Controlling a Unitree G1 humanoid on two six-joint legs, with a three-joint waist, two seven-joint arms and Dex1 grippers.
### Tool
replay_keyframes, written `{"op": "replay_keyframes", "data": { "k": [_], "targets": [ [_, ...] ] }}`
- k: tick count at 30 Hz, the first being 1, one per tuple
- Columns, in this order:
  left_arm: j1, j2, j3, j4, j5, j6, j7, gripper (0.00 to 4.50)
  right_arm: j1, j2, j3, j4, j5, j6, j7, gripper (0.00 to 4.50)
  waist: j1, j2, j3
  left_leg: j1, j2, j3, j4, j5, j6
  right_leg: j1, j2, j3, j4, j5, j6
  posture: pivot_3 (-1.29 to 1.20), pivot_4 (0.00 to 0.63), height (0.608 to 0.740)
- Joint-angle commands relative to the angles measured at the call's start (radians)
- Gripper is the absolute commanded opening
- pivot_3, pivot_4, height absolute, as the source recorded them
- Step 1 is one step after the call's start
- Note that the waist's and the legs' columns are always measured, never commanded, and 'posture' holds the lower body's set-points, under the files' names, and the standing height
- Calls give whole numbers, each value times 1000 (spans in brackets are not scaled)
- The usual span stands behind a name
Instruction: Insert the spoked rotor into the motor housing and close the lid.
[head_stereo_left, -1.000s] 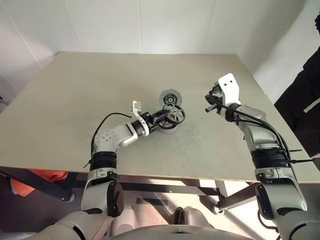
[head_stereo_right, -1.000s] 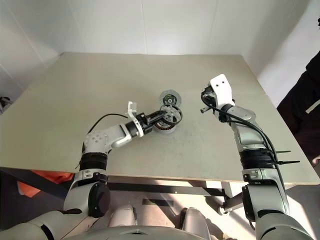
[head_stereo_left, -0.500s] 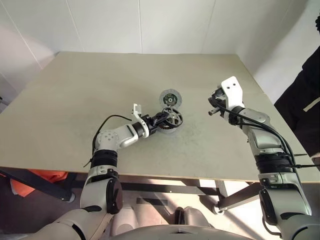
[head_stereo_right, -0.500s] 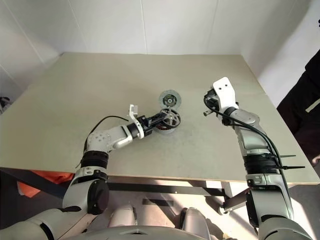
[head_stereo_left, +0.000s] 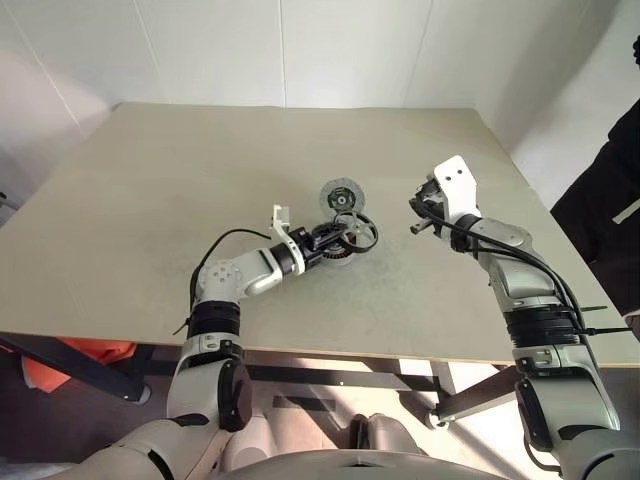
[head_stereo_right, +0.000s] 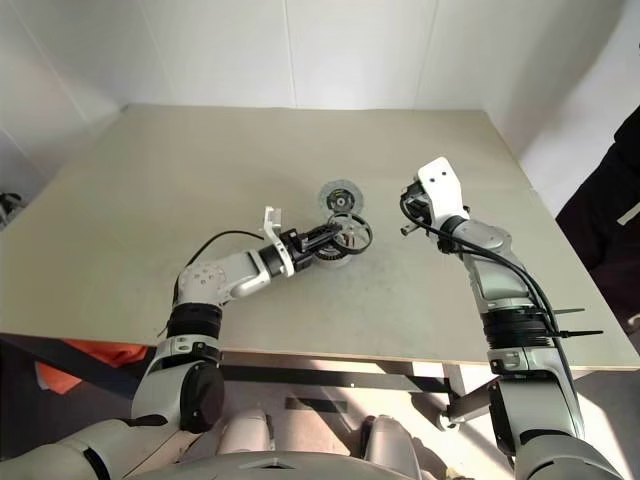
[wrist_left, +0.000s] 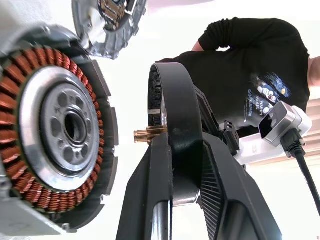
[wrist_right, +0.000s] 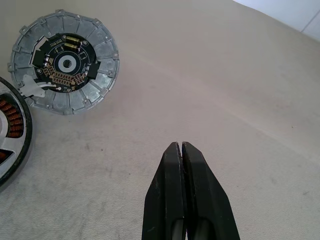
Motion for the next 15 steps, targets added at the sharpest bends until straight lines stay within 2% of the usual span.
{"op": "replay_keyframes", "data": {
  "k": [1, 15],
  "targets": [
    [-4, 12, 7, -3, -5, -12, -15, 394, -28, -12, -13, -25, -3, -12, 1, 0, -2, 0, 0, 0, 0, 0, 0, 0, 0, 0, 0, 0, 0, 0, 0, 0, 0, 740],
    [-2, 30, 19, 17, -2, -43, -24, 394, -33, -3, -7, -14, -4, -17, -2, 0, 0, 0, 0, 0, 0, 0, 0, 0, 0, 0, 0, 0, 0, 0, 0, 0, 0, 740]
  ]
}}
